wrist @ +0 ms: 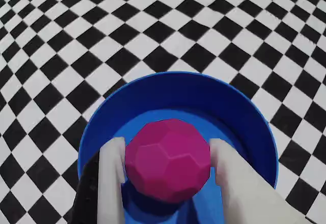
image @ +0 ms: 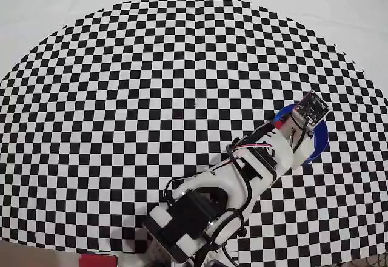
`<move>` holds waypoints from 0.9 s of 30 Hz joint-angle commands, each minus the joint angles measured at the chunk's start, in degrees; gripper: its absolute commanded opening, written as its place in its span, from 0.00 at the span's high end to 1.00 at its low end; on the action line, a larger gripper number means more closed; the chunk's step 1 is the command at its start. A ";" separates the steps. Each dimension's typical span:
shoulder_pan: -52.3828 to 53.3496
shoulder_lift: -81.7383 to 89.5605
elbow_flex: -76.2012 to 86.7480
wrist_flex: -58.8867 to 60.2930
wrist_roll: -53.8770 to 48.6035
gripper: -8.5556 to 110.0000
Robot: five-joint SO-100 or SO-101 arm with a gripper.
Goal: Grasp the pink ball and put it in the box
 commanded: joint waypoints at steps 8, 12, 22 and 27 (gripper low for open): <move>0.35 0.18 -2.81 -1.05 -0.53 0.93; 0.44 0.18 -2.55 -1.41 -2.55 0.71; 0.26 0.18 -2.46 -2.81 -2.20 0.66; 0.09 1.85 -2.90 -2.81 -1.14 0.67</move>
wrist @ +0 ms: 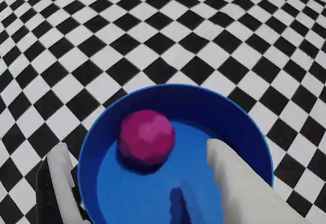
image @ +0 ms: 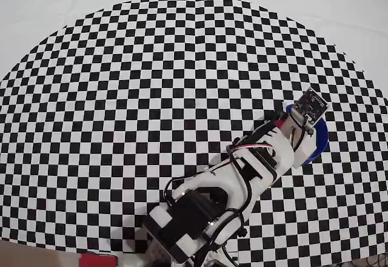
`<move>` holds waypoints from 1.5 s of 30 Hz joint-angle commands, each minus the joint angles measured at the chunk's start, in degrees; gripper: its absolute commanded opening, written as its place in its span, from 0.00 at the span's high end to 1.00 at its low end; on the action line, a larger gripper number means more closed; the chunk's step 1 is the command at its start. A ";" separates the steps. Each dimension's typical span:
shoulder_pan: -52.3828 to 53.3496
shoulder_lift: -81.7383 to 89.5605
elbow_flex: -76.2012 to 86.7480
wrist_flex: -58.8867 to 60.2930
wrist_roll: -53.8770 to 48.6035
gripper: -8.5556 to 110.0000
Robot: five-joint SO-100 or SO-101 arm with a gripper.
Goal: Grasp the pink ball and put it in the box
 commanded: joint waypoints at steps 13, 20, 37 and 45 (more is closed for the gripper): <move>-11.34 18.54 -2.37 -0.53 26.63 0.93; -17.40 30.85 2.64 1.05 35.42 0.93; -40.43 60.21 19.34 18.63 80.42 0.93; -48.96 68.82 24.43 35.77 85.34 0.93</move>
